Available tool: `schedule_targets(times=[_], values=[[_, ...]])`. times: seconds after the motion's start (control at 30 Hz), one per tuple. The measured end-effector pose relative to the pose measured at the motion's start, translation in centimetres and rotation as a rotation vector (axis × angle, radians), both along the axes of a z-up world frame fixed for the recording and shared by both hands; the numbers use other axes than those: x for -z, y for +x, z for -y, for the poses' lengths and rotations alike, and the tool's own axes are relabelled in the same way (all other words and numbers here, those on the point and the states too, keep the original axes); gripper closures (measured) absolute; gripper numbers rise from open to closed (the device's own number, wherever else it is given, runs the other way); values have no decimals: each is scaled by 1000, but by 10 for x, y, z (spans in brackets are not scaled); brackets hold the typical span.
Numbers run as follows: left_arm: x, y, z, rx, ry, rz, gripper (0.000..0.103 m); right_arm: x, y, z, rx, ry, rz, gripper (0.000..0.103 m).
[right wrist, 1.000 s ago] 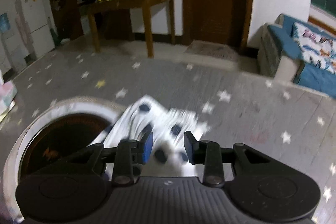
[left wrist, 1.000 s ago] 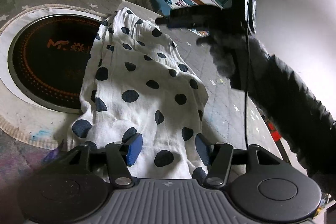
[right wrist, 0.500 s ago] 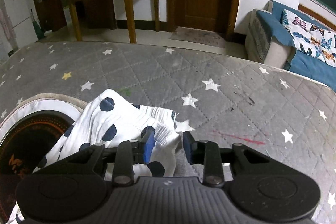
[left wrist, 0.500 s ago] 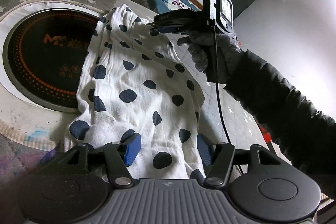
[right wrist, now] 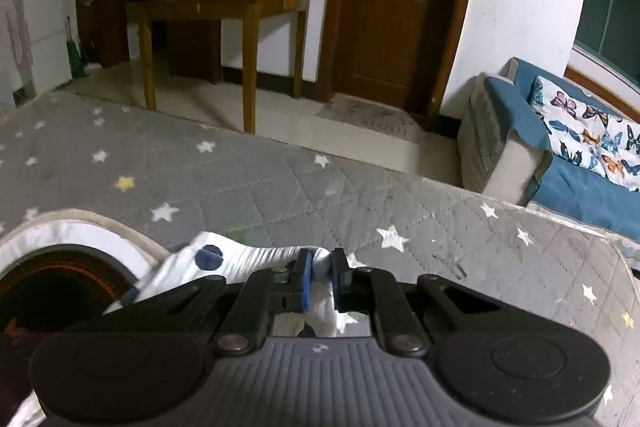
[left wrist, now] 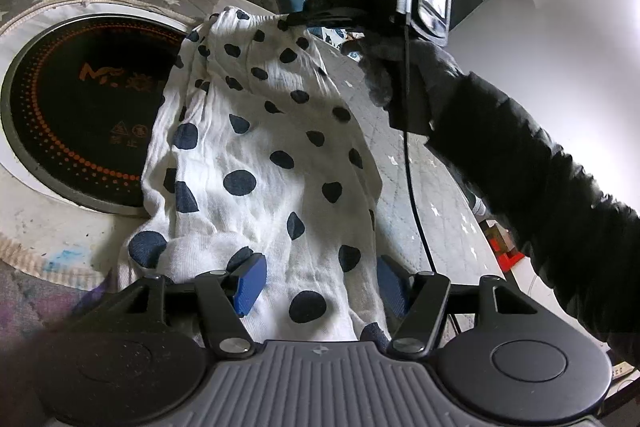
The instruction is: Fold clothes
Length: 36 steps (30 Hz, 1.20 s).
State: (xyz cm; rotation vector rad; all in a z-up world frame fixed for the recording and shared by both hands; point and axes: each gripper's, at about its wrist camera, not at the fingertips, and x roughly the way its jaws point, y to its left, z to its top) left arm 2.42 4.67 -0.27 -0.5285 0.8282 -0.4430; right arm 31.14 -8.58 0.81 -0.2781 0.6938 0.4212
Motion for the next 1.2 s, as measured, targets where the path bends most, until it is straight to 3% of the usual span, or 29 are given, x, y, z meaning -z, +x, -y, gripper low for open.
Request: schedule_targets(times=[0.17, 0.27, 0.37, 0.53, 0.67, 0.93, 1.07, 1.2], values=[[0, -2, 1, 2, -2, 0, 37, 12, 6, -6, 20, -70, 10, 85], [0, -1, 0, 6, -8, 0, 36, 0, -4, -8, -16, -12, 12, 85], [0, -2, 0, 7, -9, 2, 35, -8, -10, -19, -83, 54, -33, 84], [0, -1, 0, 6, -15, 2, 35, 3, -8, -47, -142, 69, -111, 84], [0, -1, -1, 7, -22, 3, 34, 15, 1, -58, -125, 89, -180, 81], [1, -3, -3, 10, -35, 7, 34, 11, -1, -55, -95, 94, -183, 92], [2, -3, -3, 10, -40, 10, 34, 9, 3, -54, -83, 148, -216, 78], [2, -3, -4, 10, -45, 9, 34, 7, 0, -57, -79, 130, -202, 77]])
